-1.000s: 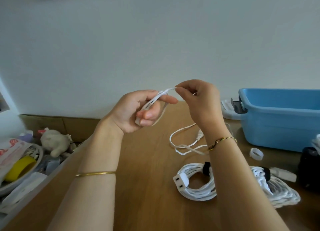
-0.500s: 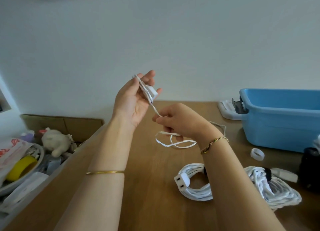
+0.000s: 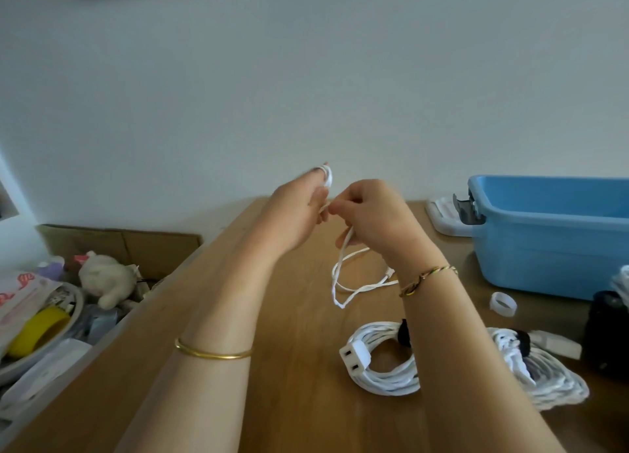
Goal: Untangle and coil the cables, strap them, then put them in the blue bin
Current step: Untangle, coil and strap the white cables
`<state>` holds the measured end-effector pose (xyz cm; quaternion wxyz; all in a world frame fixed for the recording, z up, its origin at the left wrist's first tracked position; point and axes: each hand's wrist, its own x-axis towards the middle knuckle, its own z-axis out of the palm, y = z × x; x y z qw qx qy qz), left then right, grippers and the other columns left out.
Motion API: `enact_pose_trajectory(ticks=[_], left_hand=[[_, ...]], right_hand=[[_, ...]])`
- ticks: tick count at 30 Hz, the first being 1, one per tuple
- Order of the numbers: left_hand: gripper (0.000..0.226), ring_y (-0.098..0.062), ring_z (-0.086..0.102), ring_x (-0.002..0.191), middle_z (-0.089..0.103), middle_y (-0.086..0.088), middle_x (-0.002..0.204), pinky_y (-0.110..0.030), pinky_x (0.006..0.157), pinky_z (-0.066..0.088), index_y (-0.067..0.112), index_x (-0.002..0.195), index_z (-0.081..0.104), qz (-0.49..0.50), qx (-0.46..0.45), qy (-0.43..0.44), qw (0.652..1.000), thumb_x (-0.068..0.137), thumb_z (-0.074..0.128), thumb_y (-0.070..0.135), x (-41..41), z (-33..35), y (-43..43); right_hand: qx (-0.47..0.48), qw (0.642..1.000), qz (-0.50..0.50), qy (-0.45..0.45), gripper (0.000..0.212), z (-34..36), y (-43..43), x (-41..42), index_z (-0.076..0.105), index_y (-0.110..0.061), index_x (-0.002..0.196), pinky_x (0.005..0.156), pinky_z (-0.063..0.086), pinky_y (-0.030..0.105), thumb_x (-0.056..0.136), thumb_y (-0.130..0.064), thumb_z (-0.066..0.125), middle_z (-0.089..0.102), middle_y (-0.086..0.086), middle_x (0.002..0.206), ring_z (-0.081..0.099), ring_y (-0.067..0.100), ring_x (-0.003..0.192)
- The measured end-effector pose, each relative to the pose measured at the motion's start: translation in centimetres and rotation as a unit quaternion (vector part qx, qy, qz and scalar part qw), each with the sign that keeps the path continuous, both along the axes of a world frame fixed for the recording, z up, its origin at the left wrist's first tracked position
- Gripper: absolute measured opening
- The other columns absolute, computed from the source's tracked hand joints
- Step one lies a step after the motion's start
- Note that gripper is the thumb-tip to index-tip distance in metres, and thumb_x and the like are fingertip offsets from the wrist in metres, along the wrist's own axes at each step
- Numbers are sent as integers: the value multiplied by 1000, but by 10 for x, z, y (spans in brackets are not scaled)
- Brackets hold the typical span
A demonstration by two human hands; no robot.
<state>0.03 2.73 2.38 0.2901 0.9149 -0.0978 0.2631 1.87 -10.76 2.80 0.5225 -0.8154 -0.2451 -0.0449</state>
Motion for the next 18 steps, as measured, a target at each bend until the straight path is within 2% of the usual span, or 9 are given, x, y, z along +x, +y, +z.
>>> enact_pose_trajectory(ticks=[2,5,8,11,13,15,17,18], left_hand=[[32,-12,54,66,59,4,68,-25,69,41,6,95,53,-14,-8,40,999,104,31,28,-4,4,-3],[34,-17,50,63,60,-1,63,-31,65,41,12,79,50,-27,-57,97,993,103,33,29,-8,7,-3],[35,-16,47,57,59,-1,56,-31,61,35,24,72,53,-27,-104,125,986,101,34,31,-12,9,1],[37,-19,50,59,53,0,49,-30,62,36,24,78,65,-51,-174,157,971,98,36,35,-14,10,5],[37,-16,48,49,45,1,42,-34,68,43,18,85,71,-89,-237,174,952,96,40,35,-16,11,6],[40,-11,38,43,36,2,38,-32,66,50,9,88,72,-121,-304,188,926,99,38,30,-17,13,7],[44,-8,30,39,29,6,36,-24,57,51,5,92,71,-148,-367,216,893,101,32,25,-19,16,10],[46,-6,27,37,27,7,36,-22,56,51,3,93,70,-170,-396,234,871,101,30,23,-21,18,11]], right_hand=[[-26,999,-24,-30,22,1,1,1,57,-9,66,57,48,31,87,-13,55,53,-5,52,60,22,51],[-34,994,-59,-87,19,2,1,6,59,-6,78,63,50,41,87,-23,59,52,0,65,53,24,58],[-34,984,-87,-153,13,0,3,7,61,-13,81,62,47,37,87,-25,59,53,-5,68,49,18,56],[-5,979,-95,-180,12,-2,4,8,64,-19,80,65,50,37,87,-24,57,64,-5,78,53,15,61],[-2,977,-107,-183,13,-4,4,9,68,-27,87,74,50,38,90,-28,55,67,-3,91,60,15,80],[2,978,-114,-177,20,-7,5,11,68,-30,103,82,48,39,93,-31,51,67,-2,104,60,16,96],[15,980,-113,-164,25,-10,5,12,66,-30,113,87,47,40,95,-31,48,66,-4,109,59,16,102],[19,982,-108,-157,26,-11,5,13,66,-29,113,86,48,39,96,-31,46,67,-6,104,59,15,99]])
